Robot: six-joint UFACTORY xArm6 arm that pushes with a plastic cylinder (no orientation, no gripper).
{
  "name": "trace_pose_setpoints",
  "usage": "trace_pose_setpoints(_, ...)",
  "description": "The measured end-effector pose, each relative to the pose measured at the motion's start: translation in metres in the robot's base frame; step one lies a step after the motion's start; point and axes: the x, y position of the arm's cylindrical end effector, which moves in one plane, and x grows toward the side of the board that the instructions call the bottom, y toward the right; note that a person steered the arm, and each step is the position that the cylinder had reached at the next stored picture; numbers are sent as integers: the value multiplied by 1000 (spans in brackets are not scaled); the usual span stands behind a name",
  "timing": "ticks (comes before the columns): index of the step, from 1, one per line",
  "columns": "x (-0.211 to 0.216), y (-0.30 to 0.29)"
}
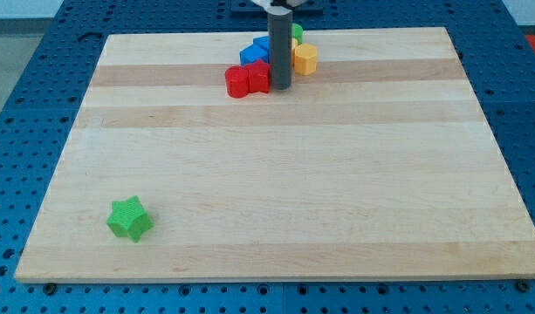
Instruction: Move the green circle a bit left
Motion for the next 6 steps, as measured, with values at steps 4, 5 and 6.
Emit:
trace_pose_setpoints(4, -97, 61)
trace_pose_setpoints(5, -97, 3)
trace_pose_setpoints(6, -89, -26)
